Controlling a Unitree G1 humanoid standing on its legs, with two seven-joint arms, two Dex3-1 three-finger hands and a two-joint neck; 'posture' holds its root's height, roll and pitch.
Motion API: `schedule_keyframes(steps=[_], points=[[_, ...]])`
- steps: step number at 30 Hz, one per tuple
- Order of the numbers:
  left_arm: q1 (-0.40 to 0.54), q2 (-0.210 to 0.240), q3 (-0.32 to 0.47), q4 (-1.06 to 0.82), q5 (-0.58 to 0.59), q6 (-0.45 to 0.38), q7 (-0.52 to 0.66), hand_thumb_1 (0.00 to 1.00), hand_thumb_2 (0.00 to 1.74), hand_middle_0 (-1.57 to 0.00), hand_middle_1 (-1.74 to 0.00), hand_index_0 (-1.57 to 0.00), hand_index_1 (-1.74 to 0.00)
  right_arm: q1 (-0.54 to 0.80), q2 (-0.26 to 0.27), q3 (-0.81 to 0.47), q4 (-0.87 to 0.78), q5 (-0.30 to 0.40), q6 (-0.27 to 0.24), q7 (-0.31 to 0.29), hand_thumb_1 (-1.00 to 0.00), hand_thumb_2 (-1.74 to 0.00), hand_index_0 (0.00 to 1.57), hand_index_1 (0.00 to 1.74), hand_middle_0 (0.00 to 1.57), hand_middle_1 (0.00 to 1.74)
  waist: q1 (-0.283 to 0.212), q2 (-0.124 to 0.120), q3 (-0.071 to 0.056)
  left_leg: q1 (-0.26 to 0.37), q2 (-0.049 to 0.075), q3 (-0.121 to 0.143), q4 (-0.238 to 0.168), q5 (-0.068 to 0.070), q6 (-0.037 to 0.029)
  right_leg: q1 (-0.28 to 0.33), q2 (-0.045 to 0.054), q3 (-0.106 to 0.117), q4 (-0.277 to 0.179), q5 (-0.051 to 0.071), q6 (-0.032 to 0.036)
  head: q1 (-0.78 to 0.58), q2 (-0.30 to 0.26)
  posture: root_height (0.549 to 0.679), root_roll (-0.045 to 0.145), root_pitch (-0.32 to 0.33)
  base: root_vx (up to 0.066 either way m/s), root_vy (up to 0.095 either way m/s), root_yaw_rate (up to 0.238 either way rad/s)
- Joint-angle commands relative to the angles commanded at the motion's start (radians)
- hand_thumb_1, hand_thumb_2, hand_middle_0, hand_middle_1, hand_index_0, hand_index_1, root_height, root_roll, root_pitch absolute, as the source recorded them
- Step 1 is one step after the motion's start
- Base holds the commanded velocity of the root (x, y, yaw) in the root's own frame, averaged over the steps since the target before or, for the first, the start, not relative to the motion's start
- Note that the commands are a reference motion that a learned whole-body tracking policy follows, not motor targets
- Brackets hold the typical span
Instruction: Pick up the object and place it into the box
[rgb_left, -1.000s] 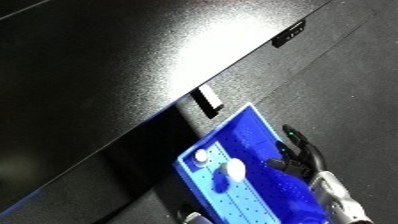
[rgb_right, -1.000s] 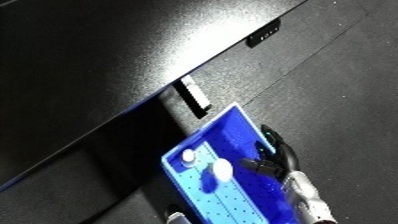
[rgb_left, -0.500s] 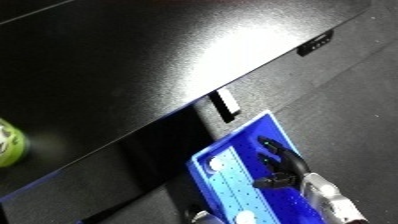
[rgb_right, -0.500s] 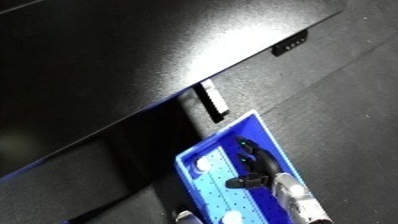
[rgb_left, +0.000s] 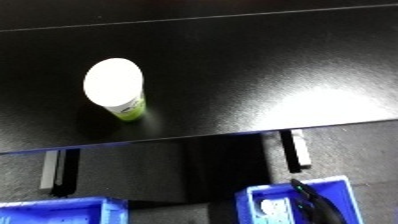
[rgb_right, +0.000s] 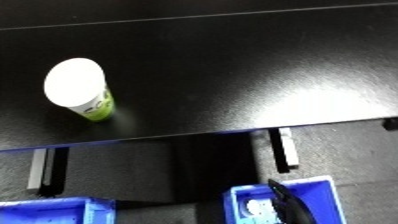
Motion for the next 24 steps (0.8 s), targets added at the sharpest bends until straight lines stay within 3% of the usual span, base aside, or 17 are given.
schedule_keyframes(steps=[7,14,21,24], points=[[0.009,0.009,-0.004,-0.009,0.009,-0.007,-0.013,0.0,0.0,0.0,0.0,0.0,0.0,0.024,0.023,0.038,0.001,-0.008,0.029,-0.033,0.0,0.0,0.0,0.0,0.0,0.0,0.025,-0.001,0.015,-0.011,-0.008,-0.017,0.019,0.002,0.0025,0.002,-0.015,-0.021,0.022,-0.007,0.0036,-0.164,-0.011,0.631,0.05,-0.093,0.018,-0.006,0.168],[0.014,0.019,0.005,-0.016,0.003,-0.021,-0.017,0.0,0.0,0.0,0.0,0.0,0.0,0.048,0.05,0.066,0.036,-0.008,0.014,-0.054,0.0,0.0,0.0,0.0,0.0,0.0,0.041,-0.006,0.029,-0.018,-0.011,-0.031,0.036,-0.002,0.0121,0.008,-0.0197,-0.032,0.02,-0.007,0.0066,-0.313,-0.066,0.631,0.046,-0.097,0.012,-0.006,0.047],[-0.02,0.028,0.007,-0.012,-0.026,-0.048,-0.006,0.0,0.0,0.0,0.0,0.0,0.0,0.029,0.069,0.081,0.141,-0.008,0.017,-0.047,0.0,0.0,0.0,0.0,0.0,0.0,0.053,-0.012,0.037,-0.021,-0.005,-0.037,0.031,0.003,0.0146,0.014,-0.0212,-0.041,0.017,-0.009,0.01,-0.365,-0.16,0.631,0.039,-0.099,-0.004,-0.002,-0.004],[-0.04,0.033,0.012,-0.015,-0.042,-0.058,-0.003,0.0,0.0,0.0,0.0,0.0,0.0,0.021,0.074,0.081,0.196,-0.006,0.017,-0.035,0.0,0.0,0.0,0.0,0.0,0.0,0.058,-0.014,0.037,-0.021,-0.003,-0.041,0.031,0.002,0.0146,0.019,-0.0219,-0.045,0.015,-0.01,0.0109,-0.366,-0.254,0.631,0.037,-0.1,0.004,-0.001,0.011]])
